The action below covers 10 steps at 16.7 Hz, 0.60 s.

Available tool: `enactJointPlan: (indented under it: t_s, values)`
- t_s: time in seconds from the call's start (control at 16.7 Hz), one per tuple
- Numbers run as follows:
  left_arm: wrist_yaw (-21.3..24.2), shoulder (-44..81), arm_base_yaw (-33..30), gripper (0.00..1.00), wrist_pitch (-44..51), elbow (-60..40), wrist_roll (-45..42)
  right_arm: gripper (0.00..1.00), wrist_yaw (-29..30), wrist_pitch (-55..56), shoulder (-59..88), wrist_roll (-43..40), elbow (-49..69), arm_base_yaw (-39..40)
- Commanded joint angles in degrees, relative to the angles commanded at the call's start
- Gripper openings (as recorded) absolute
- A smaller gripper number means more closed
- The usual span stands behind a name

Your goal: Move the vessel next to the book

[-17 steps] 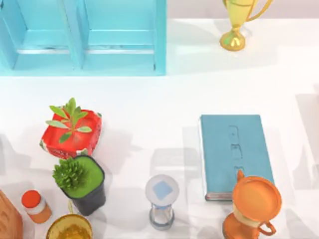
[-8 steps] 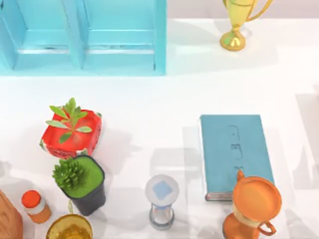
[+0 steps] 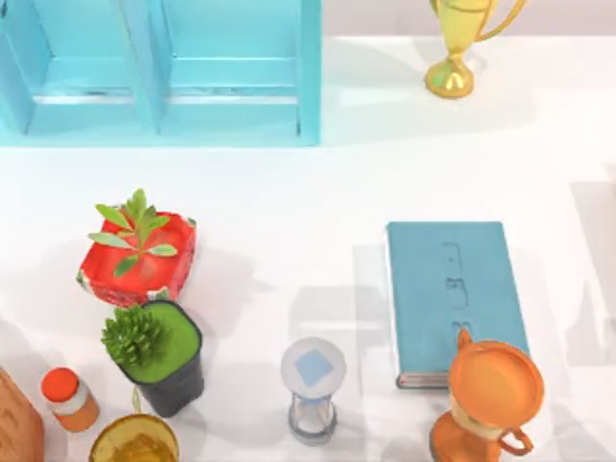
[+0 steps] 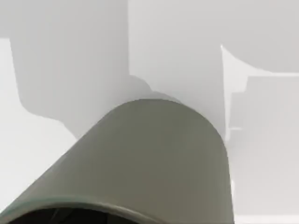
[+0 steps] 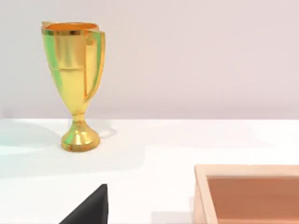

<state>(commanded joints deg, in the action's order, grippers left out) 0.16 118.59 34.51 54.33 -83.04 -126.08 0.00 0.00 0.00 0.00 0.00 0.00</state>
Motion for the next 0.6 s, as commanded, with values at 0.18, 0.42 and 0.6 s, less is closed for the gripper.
enactJointPlan:
  t_s: [0.18, 0.42, 0.6]
  values:
    - [0.0, 0.1, -0.1, 1.0, -0.1, 0.0, 0.1, 1.0, 0.0, 0.0, 0.0, 0.0, 0.0, 0.0]
    - [0.0, 0.1, -0.1, 0.77, -0.1, 0.0, 0.1, 1.0, 0.0, 0.0, 0.0, 0.0, 0.0, 0.0]
    - [0.0, 0.1, -0.1, 0.55, -0.1, 0.0, 0.1, 1.0, 0.0, 0.0, 0.0, 0.0, 0.0, 0.0]
